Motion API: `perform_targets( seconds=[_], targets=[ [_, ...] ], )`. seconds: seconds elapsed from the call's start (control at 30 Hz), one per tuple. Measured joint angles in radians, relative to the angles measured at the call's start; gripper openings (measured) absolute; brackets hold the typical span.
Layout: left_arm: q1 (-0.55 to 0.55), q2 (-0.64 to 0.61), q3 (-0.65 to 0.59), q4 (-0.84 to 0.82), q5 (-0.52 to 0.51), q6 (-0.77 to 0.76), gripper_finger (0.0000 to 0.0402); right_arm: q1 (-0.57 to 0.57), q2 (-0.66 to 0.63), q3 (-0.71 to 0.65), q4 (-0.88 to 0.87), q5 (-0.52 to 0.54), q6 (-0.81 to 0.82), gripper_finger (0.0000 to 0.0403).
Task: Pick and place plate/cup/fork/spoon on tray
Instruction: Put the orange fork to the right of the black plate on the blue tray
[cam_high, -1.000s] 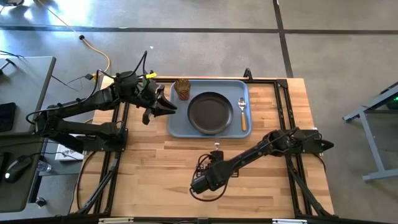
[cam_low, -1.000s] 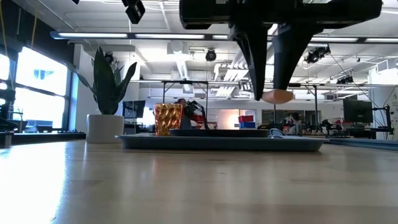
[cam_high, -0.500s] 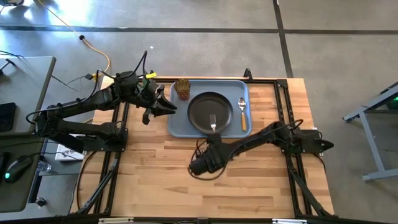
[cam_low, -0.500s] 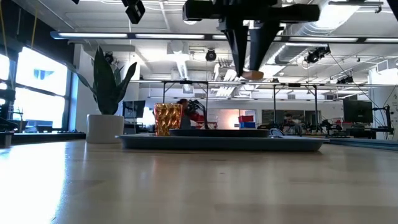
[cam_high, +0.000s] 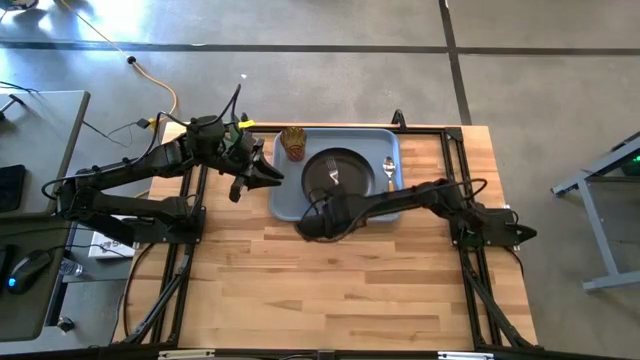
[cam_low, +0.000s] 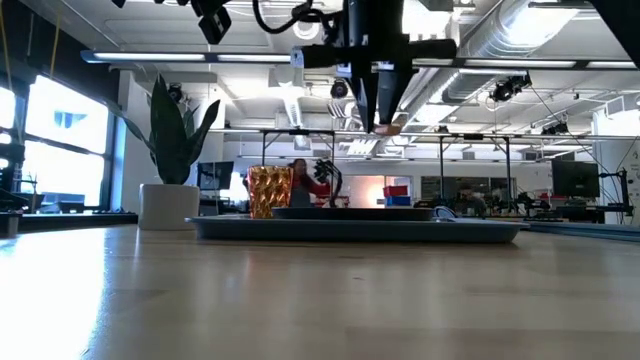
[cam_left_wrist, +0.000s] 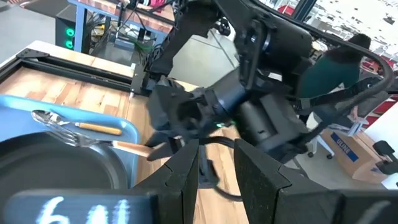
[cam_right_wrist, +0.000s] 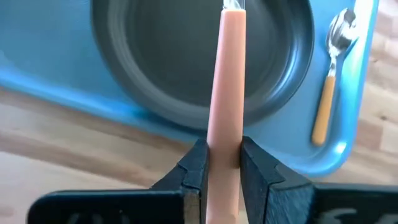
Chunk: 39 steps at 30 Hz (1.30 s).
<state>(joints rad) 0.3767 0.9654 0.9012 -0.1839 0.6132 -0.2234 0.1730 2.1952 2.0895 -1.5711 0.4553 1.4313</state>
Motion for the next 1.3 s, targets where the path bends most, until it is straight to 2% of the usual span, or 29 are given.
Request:
perform_targets(
  seconds=[0.4,0.97,1.1,1.3],
  targets=[
    [0.001,0.000,0.000,0.001,0.000,0.009,0.0090,-0.081,0.000,0.000,0.000,-0.012,-0.196,0.0044],
    [0.001,0.000,0.000,0.023,0.000,0.010,0.0090,-0.146,0.000,-0.005,0.000,-0.007,-0.385,0.0044],
    [0.001,0.000,0.000,0.023,0.000,0.029,0.0090,-0.161,-0.058,-0.111,0.002,-0.012,-0.391,0.0044],
    [0.003,0.000,0.000,0.025,-0.014,0.062,0.0090,-0.167,-0.252,-0.365,0.025,-0.023,-0.299,0.0044]
  ],
)
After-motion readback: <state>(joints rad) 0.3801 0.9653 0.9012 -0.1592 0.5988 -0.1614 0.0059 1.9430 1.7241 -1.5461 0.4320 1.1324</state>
